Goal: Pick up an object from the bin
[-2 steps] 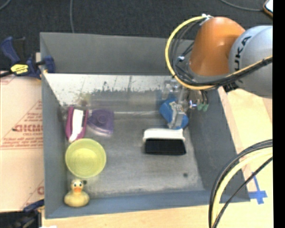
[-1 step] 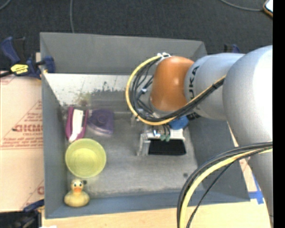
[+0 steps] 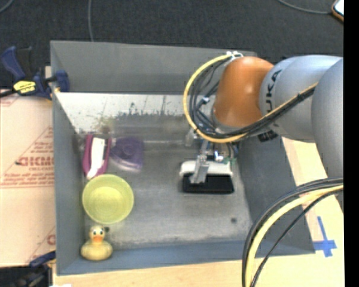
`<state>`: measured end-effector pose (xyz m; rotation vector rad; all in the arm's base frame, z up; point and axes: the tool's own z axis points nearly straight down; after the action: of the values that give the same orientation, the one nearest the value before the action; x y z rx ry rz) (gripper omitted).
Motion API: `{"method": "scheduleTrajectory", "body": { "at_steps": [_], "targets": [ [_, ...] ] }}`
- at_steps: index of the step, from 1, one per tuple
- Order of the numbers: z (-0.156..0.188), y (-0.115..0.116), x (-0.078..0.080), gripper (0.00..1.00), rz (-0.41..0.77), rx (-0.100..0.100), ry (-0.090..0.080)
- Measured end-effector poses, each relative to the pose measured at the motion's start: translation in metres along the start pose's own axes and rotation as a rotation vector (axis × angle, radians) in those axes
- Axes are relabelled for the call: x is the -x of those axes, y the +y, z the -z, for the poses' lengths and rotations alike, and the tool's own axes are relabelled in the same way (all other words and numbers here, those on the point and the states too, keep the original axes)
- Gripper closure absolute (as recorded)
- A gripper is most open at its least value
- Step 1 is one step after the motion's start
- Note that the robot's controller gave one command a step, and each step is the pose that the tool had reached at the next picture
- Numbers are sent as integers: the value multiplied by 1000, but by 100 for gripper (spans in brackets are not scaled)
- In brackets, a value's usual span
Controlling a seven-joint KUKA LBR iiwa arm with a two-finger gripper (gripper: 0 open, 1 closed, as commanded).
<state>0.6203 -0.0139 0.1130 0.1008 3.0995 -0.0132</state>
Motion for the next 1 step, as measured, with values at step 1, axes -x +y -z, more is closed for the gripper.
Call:
{"method": "scheduleTrajectory", "body": {
  "at_steps": [1],
  "targets": [
    [-42,71,-44,0,63,12,32]
  ]
}}
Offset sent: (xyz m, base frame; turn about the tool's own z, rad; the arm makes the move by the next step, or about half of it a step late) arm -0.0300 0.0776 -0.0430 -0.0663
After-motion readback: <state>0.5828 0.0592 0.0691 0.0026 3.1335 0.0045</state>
